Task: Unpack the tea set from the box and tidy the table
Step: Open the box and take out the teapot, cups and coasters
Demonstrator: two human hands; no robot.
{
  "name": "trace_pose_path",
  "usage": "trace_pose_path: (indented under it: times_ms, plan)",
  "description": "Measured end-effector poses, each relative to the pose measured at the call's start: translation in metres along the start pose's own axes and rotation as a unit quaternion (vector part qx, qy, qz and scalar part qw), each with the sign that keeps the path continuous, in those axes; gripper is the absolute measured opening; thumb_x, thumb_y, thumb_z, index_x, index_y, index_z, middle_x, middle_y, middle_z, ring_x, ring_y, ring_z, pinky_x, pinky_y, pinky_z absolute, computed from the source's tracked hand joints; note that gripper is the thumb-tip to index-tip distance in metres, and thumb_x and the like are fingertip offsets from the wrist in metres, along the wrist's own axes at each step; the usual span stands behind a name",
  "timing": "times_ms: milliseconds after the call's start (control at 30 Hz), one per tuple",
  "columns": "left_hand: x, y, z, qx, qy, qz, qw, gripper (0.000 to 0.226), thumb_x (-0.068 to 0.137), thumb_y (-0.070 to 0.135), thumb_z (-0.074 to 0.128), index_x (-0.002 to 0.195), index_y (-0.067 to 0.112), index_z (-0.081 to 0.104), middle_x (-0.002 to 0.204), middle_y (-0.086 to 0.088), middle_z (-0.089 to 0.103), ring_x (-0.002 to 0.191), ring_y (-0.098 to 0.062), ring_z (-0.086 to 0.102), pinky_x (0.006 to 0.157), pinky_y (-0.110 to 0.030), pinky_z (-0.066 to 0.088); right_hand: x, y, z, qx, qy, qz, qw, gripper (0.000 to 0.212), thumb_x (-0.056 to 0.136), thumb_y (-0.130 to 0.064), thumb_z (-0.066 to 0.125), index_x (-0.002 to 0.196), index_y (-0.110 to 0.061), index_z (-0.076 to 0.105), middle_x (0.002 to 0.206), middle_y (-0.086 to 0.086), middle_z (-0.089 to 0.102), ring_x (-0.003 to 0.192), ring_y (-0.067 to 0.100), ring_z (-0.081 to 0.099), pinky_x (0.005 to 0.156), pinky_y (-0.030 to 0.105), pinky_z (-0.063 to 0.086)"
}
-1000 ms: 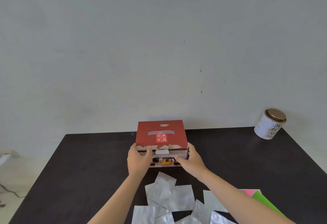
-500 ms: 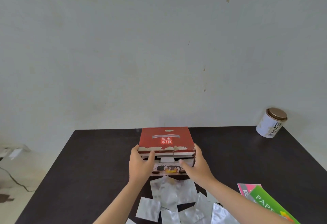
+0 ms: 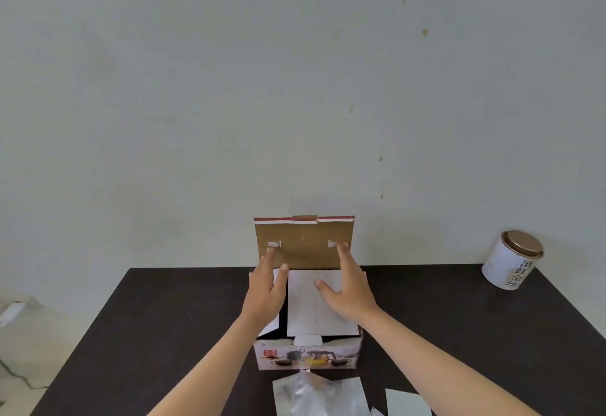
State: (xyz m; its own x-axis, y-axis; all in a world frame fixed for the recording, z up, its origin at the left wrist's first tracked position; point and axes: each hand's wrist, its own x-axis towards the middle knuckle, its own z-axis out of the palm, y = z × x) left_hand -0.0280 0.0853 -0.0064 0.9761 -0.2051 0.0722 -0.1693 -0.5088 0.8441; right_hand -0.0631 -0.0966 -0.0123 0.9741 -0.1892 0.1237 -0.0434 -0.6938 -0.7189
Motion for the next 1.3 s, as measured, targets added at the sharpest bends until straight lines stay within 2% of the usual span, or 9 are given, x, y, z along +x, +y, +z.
trace_pose_path:
  times_ms: [167,300,400,600,800,967,1167,1233,1300]
  plan:
    - [0.014,-0.035,0.009,0.143,-0.058,-0.006,0.988,0.056,0.101,0.042,0.024,0.151,0.02,0.013,0.159,0.007,0.005,0.146,-0.011,0.002,0.116,-0.044,-0.003,0.005,0.025,0.016,-0.148,-0.105,0.02,0.983,0.085,0.093,-0.054,0.046,0.153,-0.021,-0.004,0.16,-0.002,-0.014,0.147,0.015,-0.009,0.116,0.051,-0.001]
    - [0.012,-0.053,0.018,0.12,-0.035,0.003,0.992,0.048,0.102,0.027,0.03,0.148,0.021,0.023,0.157,0.011,0.006,0.146,-0.01,0.005,0.116,-0.048,0.0,-0.001,0.033,0.025,-0.23,-0.126,-0.005,0.965,0.078,0.093,-0.063,0.023,0.153,-0.019,0.0,0.16,0.003,-0.016,0.147,0.019,-0.015,0.115,0.05,-0.005]
    - [0.015,-0.057,0.019,0.089,-0.02,0.001,0.996,0.05,0.098,0.011,0.032,0.147,0.019,0.027,0.157,0.01,0.011,0.145,-0.009,0.009,0.117,-0.048,0.0,-0.003,0.027,0.025,-0.298,-0.156,-0.106,0.936,0.08,0.088,-0.067,0.004,0.153,-0.02,0.003,0.161,0.005,-0.009,0.147,0.022,-0.012,0.118,0.054,-0.003]
    - [0.015,-0.06,0.018,0.064,-0.011,0.001,0.998,0.055,0.094,0.003,0.035,0.147,0.017,0.028,0.156,0.009,0.015,0.145,-0.009,0.012,0.117,-0.046,0.0,0.017,0.025,0.025,-0.35,-0.221,-0.325,0.85,0.06,0.099,-0.038,0.023,0.152,-0.026,-0.003,0.161,0.001,-0.009,0.148,0.021,-0.008,0.116,0.052,-0.006]
    - [0.015,-0.059,0.017,0.059,-0.012,0.002,0.998,0.056,0.094,0.005,0.036,0.147,0.019,0.028,0.155,0.013,0.015,0.144,-0.008,0.012,0.117,-0.045,-0.001,0.035,0.01,0.019,-0.373,-0.246,-0.386,0.807,0.06,0.095,-0.032,0.036,0.151,-0.022,0.015,0.162,0.003,0.0,0.148,0.026,0.001,0.115,0.054,-0.003]
    - [0.015,-0.059,0.016,0.05,-0.016,0.005,0.999,0.056,0.093,0.005,0.036,0.147,0.018,0.028,0.155,0.012,0.016,0.144,-0.008,0.013,0.117,-0.047,0.0,0.035,-0.002,0.006,-0.35,-0.222,-0.386,0.824,0.051,0.097,-0.037,0.034,0.143,-0.016,0.037,0.158,0.006,0.021,0.147,0.026,0.011,0.115,0.052,-0.001]
    - [0.015,-0.06,0.017,0.063,-0.019,0.007,0.998,0.055,0.095,0.009,0.035,0.148,0.018,0.025,0.157,0.011,0.014,0.145,-0.01,0.012,0.117,-0.046,-0.001,0.038,-0.029,-0.044,-0.316,-0.146,-0.358,0.867,0.05,0.096,-0.04,0.026,0.107,-0.01,0.064,0.122,0.008,0.063,0.133,0.027,0.041,0.116,0.049,0.021]
    - [0.015,-0.06,0.017,0.064,-0.018,0.007,0.998,0.055,0.095,0.01,0.035,0.148,0.018,0.025,0.157,0.009,0.014,0.145,-0.011,0.012,0.117,-0.046,-0.001,0.038,-0.045,-0.069,-0.3,-0.112,-0.323,0.89,0.054,0.096,-0.044,0.022,0.088,-0.011,0.064,0.102,0.006,0.067,0.119,0.023,0.051,0.111,0.042,0.028]
    - [0.015,-0.059,0.018,0.067,-0.018,0.007,0.998,0.054,0.095,0.01,0.035,0.148,0.018,0.026,0.157,0.008,0.015,0.145,-0.012,0.012,0.118,-0.046,0.0,0.035,-0.056,-0.092,-0.284,-0.109,-0.282,0.91,0.045,0.098,-0.043,0.028,0.07,-0.017,0.052,0.076,0.001,0.059,0.082,0.016,0.053,0.089,0.026,0.04]
